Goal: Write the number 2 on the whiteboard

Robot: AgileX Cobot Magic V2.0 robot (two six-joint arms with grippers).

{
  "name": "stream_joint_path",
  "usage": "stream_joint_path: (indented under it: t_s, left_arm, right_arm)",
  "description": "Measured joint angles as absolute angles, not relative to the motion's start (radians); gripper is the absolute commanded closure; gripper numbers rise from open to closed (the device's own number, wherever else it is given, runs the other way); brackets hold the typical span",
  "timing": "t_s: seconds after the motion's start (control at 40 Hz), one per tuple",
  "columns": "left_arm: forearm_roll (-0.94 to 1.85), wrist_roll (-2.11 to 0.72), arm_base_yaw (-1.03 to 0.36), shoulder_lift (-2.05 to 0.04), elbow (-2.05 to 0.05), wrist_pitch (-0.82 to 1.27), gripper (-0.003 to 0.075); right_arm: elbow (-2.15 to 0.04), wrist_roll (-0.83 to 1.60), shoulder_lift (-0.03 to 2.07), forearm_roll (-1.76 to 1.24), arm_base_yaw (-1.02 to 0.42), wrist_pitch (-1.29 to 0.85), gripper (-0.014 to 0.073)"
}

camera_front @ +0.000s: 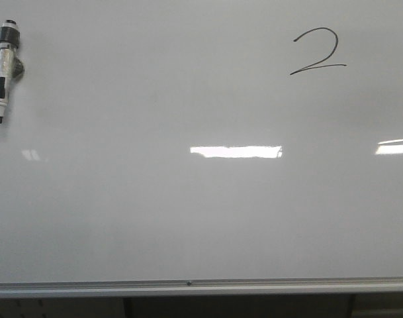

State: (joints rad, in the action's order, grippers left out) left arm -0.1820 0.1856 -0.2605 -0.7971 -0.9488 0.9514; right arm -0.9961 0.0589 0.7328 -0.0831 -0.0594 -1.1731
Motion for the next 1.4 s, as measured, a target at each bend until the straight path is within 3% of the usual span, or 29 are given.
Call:
stream_joint_path:
  t_s: [0.33, 0.6, 0.72, 0.82, 1.02, 1.1, 1.4]
  left_arm:
    - [-0.159, 0.182, -0.267, -0.681, -0.95, 0.982, 0.0258]
    - [-0.158, 0.13, -0.267, -0.68, -0.95, 1.001, 0.0259]
    - [-0.158, 0.127, -0.267, -0.68, -0.95, 1.003, 0.0322]
    - [-0.158, 0.127, -0.267, -0.68, -0.95, 1.003, 0.0452]
    - [-0.158, 0.127, -0.267, -0.68, -0.95, 1.005, 0.0696]
    - [-0.158, 0.127, -0.267, -0.68, -0.95, 1.005, 0.074]
    - [-0.158, 0.127, -0.267, -0.68, -0.95, 1.005, 0.0739]
  right_arm:
    - [-0.968, 0.043, 0.545, -0.034, -0.059, -1.188, 0.0033]
    - [-0.954, -0.006, 0.523, -0.032, -0.059, -1.188, 0.0039]
    - [-0.951, -0.008, 0.523, -0.031, -0.059, -1.188, 0.0155]
    - [-0.951, -0.01, 0.523, -0.031, -0.059, -1.188, 0.0324]
    - [-0.951, -0.01, 0.523, -0.031, -0.059, -1.188, 0.058]
    - [-0.951, -0.012, 0.523, -0.031, -0.059, -1.188, 0.0657]
    - [-0.951, -0.012, 0.523, -0.031, -0.059, -1.173, 0.0662]
